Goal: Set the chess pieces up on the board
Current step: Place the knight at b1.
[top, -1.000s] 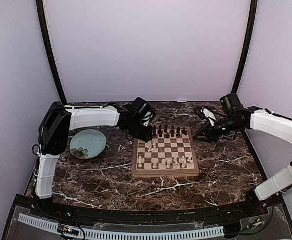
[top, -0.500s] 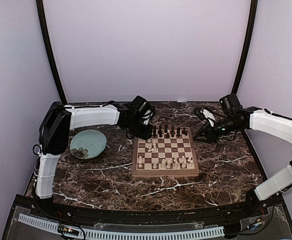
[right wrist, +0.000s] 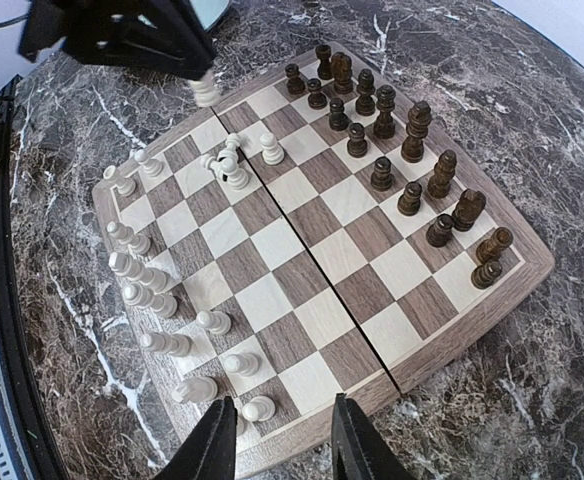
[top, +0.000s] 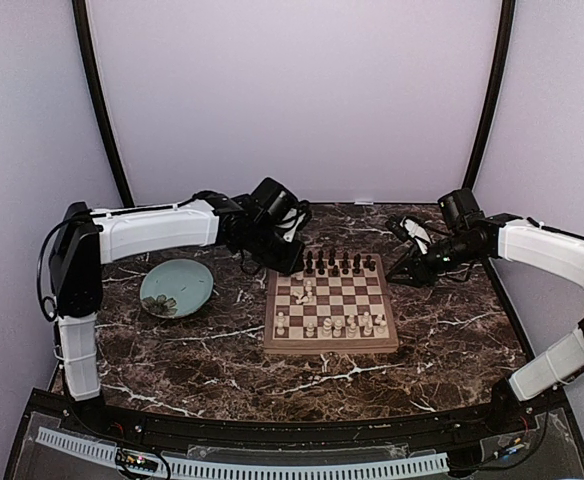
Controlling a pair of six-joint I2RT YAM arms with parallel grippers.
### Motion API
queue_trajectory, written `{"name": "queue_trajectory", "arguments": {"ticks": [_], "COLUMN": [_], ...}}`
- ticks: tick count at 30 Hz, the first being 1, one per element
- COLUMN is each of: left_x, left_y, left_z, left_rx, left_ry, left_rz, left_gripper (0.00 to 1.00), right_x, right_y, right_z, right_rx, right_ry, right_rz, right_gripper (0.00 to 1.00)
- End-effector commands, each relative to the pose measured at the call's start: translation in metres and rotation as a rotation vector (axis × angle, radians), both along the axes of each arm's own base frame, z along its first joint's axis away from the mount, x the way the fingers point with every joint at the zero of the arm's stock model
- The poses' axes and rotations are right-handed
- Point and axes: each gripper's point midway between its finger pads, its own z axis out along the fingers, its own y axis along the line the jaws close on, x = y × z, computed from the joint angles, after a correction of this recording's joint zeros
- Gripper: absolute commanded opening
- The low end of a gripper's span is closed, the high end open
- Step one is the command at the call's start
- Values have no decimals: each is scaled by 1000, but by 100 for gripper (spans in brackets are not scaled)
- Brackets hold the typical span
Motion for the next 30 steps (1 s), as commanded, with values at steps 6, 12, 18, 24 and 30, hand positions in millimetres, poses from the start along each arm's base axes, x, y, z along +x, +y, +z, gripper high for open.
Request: {"name": "queue_trajectory", "arguments": {"ticks": [6, 12, 18, 24, 30], "left_x": [-76, -91, -97, -101, -101], "left_y": [-3, -2, 0, -2, -3], "left_z": [3, -15, -29, -43, -48], "left_rx": [25, 56, 102, 125, 132], "left_ry": [40, 69, 98, 129, 131], "left_rz": [-110, -130, -150, -167, -173], "left_gripper": [4, 4, 4, 4, 4], "right_x": [2, 2, 1, 1, 2], "right_y": [1, 1, 1, 1, 1], "right_z": [-3, -4, -4, -5, -5], "right_rx": [6, 6, 5, 5, 3], "right_ry": [4, 10, 9, 10, 10], "right_rz": [13, 14, 12, 13, 14], "right_gripper": [35, 34, 35, 35, 35]}}
